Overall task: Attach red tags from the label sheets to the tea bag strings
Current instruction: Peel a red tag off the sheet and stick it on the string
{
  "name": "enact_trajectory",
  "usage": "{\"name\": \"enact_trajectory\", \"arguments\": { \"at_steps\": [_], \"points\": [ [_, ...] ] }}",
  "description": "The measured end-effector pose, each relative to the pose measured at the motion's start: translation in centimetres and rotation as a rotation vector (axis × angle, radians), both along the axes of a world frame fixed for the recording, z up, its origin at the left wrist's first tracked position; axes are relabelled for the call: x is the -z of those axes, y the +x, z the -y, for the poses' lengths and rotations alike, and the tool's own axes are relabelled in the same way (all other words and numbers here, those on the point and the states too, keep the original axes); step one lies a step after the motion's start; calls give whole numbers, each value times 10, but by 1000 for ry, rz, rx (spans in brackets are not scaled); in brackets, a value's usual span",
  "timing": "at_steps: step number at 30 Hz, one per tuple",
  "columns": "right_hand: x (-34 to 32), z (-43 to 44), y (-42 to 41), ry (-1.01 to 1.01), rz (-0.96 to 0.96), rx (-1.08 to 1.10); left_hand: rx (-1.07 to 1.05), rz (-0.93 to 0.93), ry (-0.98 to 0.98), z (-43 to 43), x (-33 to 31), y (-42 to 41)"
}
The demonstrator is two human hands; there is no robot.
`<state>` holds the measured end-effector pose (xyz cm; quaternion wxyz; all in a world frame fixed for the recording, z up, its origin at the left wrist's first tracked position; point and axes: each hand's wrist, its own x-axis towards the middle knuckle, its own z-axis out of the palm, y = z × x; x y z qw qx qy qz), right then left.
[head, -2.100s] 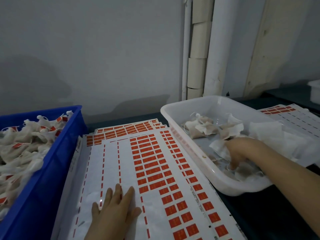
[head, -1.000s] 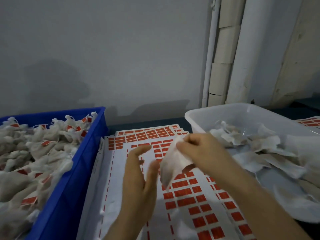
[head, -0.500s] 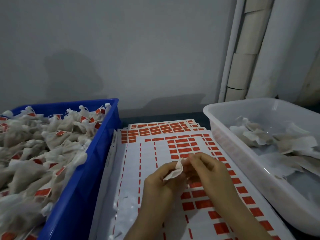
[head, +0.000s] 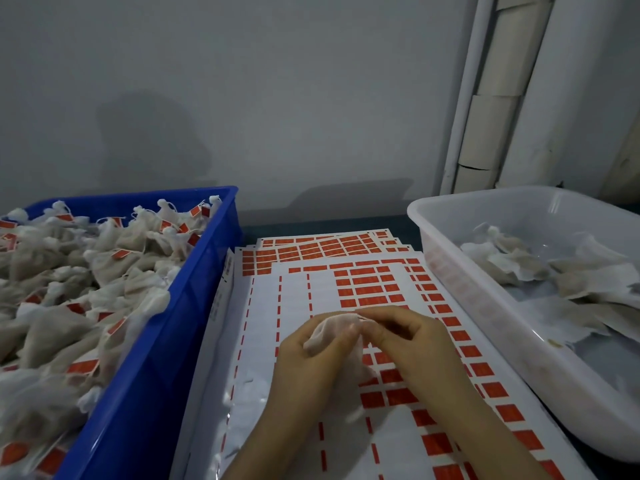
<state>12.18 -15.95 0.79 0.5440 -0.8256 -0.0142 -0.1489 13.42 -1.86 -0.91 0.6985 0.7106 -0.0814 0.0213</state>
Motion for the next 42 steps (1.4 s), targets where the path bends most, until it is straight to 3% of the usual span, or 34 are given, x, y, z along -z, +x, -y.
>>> {"name": "enact_trajectory", "arguments": {
  "at_steps": [3, 6, 16, 26, 32, 42],
  "points": [
    [5, 3, 2, 49, 50, 13, -122, -21, 178, 5, 2, 4],
    [5, 0, 0, 29, 41, 2, -190, -85, 148, 4, -3, 4],
    [7, -6, -4, 53, 73, 40, -170, -17, 120, 3, -8, 0],
    [3, -5, -5, 190, 5, 140, -168, 7, 137, 5, -6, -3],
    [-3, -2, -5, 425, -105, 111, -136, -8, 156, 3, -8, -5],
    [-16, -1, -6, 1095, -233, -173, -72, -12, 164, 0, -8, -6]
  ]
}}
